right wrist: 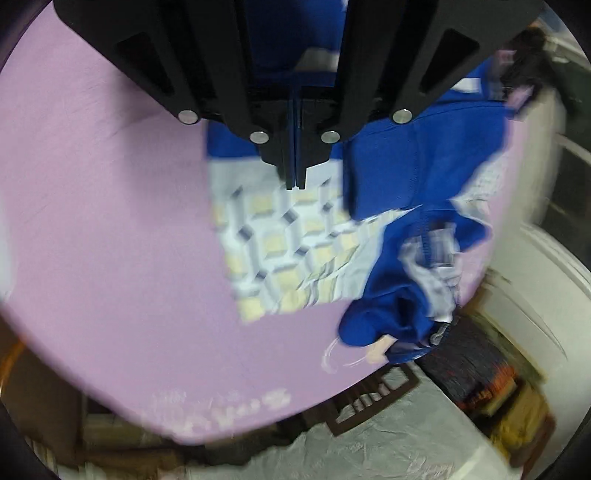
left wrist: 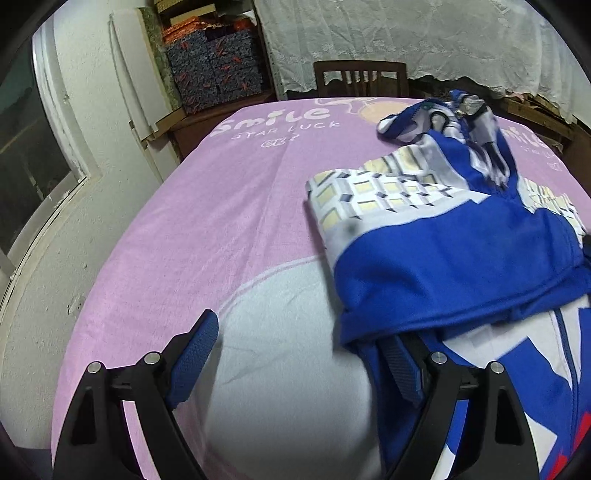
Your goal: Fold large clothes
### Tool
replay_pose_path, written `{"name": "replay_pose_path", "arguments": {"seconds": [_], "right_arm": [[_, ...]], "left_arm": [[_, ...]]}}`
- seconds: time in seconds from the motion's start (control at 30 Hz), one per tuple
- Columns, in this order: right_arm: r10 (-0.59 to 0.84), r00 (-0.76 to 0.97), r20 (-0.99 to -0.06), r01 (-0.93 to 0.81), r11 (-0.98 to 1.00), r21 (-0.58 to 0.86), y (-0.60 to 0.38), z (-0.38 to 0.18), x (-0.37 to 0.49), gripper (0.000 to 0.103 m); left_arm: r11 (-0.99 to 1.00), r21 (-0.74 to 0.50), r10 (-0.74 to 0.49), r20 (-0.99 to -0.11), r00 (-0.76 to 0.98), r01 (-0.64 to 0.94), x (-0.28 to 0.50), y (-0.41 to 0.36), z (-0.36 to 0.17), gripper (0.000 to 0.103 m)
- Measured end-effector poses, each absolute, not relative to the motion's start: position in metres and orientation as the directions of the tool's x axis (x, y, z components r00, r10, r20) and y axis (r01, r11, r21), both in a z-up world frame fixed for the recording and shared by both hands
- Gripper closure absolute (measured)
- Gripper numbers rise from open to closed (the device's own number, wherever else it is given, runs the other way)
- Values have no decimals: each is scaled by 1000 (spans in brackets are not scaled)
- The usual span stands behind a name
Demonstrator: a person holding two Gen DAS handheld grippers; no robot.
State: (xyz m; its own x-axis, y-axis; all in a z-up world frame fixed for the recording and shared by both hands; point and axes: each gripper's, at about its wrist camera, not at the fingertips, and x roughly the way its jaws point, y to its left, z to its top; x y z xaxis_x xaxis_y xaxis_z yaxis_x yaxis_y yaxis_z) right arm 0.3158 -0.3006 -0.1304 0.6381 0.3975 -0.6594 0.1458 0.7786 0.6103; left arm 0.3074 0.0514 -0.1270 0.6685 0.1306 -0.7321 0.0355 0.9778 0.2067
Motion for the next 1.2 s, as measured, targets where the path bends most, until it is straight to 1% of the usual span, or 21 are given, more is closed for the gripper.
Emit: {"name": "replay_pose_path", "arguments": {"seconds": [0.03,0.07,0.1,0.2,0.27,0.3,0.33,0.37,0.4,0.43,0.53,0.63,0.7,0.77,0.8,0.83,0.97,1.03,1.1,1.13,1.2], "right_arm": [[416,643,-643,140,762,633,-302,-129,314,64],[429,657,-619,125,748,652,-302,-125,313,55],[424,666,-614,117,753,647,-298,-120,313,52],[428,648,-630,91,778,622,-277,-115,321,52],[411,624,-664,80,812,578,-261,-118,329,53],[382,621,-684,77,839,539,-252,-119,331,57],[350,633,-691,76,860,505,-248,-117,329,77],[323,638,-699,72,879,472,-244,-114,328,89],[321,659,-680,61,878,474,-244,-109,324,95],[317,680,-662,54,878,476,-247,-104,320,96],[197,719,-666,115,912,394,-261,-96,310,96],[234,665,-709,137,895,424,-273,-115,318,95],[251,658,-710,126,893,433,-275,-122,320,93],[266,655,-707,134,880,456,-281,-120,317,86],[273,667,-693,143,866,479,-286,-118,314,81],[270,691,-671,154,852,501,-293,-113,308,80],[290,748,-597,103,838,536,-299,-88,292,80],[316,749,-583,52,848,528,-286,-76,294,80],[361,726,-586,-10,857,516,-260,-68,305,80],[374,717,-589,-26,858,513,-251,-67,310,80],[416,682,-601,-76,858,507,-223,-67,327,80]], "left_arm": [[977,210,129,-733,668,41,306,50,-128,17],[974,219,130,-735,665,51,305,46,-130,17],[971,230,136,-735,664,57,305,44,-131,17],[969,241,140,-737,661,64,306,42,-133,16],[972,226,134,-744,655,58,307,45,-134,13],[975,217,132,-747,651,51,308,47,-134,12],[977,209,128,-751,648,49,308,49,-134,12],[980,195,120,-756,644,46,308,51,-134,11],[981,190,118,-758,642,44,309,52,-134,11],[982,187,117,-759,641,42,309,53,-134,11],[981,191,119,-758,641,43,308,51,-134,11],[980,193,120,-758,641,44,307,52,-134,11],[982,184,116,-764,634,42,305,54,-134,11],[985,169,114,-774,623,30,298,59,-132,11],[987,157,109,-773,625,21,293,63,-129,11],[990,141,103,-766,635,10,286,67,-124,11],[994,109,95,-684,723,-28,271,73,-93,11],[997,71,38,-674,738,13,281,60,-78,11],[994,35,-50,-685,727,102,299,34,-68,11],[986,18,-106,-690,716,163,311,15,-67,11],[971,6,-164,-714,680,239,329,-12,-73,11]]}}
